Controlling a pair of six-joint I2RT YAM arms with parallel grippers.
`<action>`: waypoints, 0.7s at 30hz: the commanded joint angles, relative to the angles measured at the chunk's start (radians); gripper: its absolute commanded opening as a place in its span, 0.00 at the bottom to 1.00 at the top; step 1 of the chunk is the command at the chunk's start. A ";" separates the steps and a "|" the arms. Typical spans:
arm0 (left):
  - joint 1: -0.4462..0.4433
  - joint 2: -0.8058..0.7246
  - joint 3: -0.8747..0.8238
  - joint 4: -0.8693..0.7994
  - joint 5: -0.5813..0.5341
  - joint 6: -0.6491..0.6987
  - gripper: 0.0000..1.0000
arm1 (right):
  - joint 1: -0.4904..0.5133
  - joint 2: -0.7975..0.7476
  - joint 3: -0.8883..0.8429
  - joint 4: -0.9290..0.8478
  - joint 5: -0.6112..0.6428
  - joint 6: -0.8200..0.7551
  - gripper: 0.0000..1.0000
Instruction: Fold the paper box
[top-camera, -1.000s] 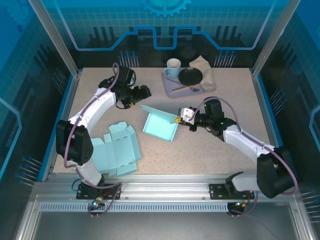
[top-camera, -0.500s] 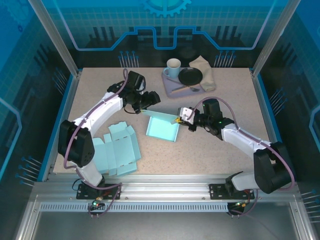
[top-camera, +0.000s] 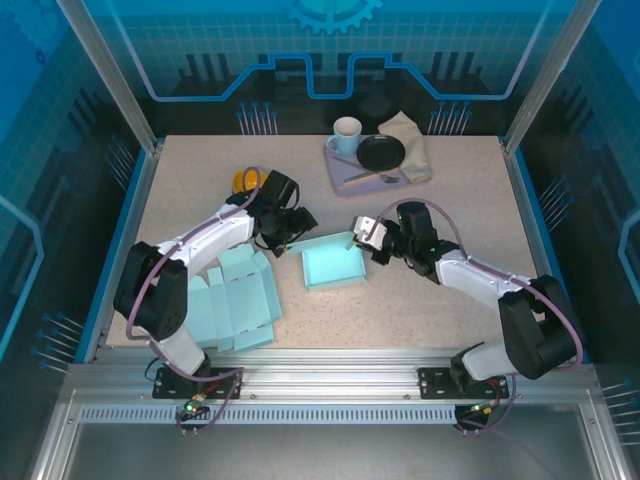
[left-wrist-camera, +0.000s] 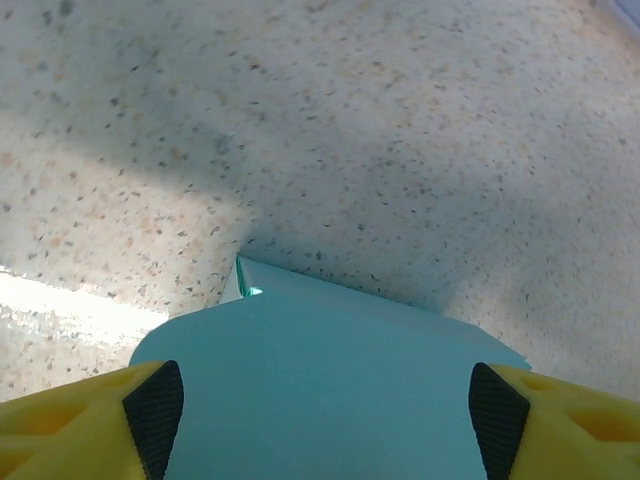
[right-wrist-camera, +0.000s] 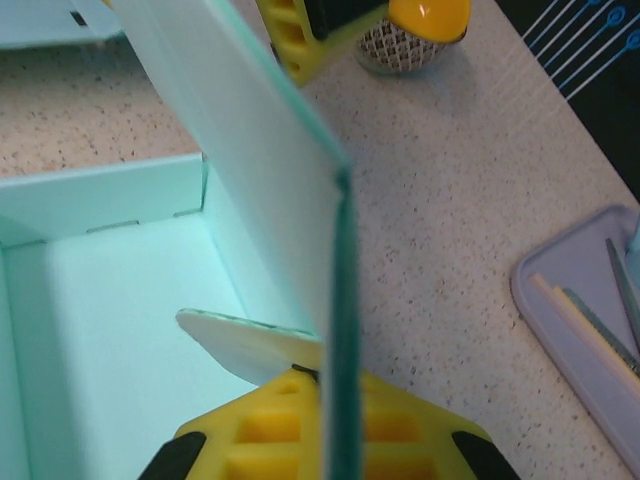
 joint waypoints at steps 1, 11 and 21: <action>-0.052 -0.028 0.009 0.068 0.018 -0.198 0.78 | 0.067 0.012 -0.017 0.086 -0.023 0.017 0.00; -0.077 -0.072 -0.039 0.167 -0.037 -0.441 0.76 | 0.115 0.007 -0.061 0.059 -0.031 -0.020 0.00; -0.122 -0.027 0.017 0.221 -0.015 -0.545 0.73 | 0.165 0.044 -0.017 0.055 -0.073 -0.017 0.00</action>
